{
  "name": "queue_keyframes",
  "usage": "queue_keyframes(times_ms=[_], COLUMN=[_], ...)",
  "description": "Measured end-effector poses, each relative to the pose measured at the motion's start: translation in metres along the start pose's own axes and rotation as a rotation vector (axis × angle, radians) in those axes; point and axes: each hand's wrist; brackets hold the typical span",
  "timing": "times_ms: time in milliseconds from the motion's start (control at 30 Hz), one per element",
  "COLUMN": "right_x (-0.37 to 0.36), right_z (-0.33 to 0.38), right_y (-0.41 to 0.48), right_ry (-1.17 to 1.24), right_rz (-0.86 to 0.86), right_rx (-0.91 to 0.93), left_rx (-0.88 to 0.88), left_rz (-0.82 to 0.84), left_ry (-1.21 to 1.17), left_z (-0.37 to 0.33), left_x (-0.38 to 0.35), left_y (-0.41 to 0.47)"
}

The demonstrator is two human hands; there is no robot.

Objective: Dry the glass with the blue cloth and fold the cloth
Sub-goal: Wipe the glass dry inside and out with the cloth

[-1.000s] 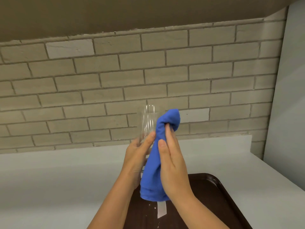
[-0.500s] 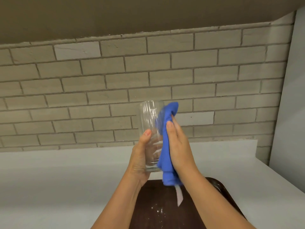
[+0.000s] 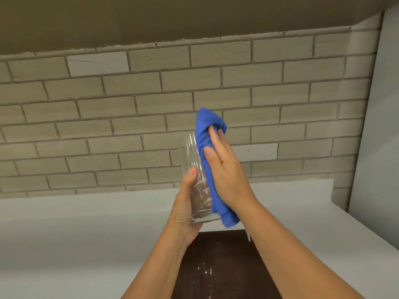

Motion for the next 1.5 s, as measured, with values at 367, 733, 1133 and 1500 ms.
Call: queue_keyframes(times_ms=[367,733,1133,1500], right_x=[-0.020,0.000,-0.013,-0.005], right_z=[-0.022,0.002,-0.026,-0.031], right_y=[-0.070,-0.003,-0.073,-0.058], right_ry=[0.218,-0.236,0.674,0.999], right_rz=[0.037,0.000,-0.220,-0.339], right_rx=[-0.175,0.097,-0.358,-0.489], left_rx=[-0.028,0.088,-0.061,-0.234], left_rz=[-0.132,-0.030,-0.133,-0.154], left_ry=[0.011,-0.024,0.210,0.694], left_z=[-0.007,0.011,0.008,-0.011], left_x=[0.013,-0.005,-0.004,-0.026], left_y=[0.010,0.001,0.005,0.015])
Point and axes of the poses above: each hand's wrist, its own y-axis towards the middle knuckle, its own x-axis out of the back of the hand, z = x × y, and after that the axes turned 3 degrees about z, right-handed
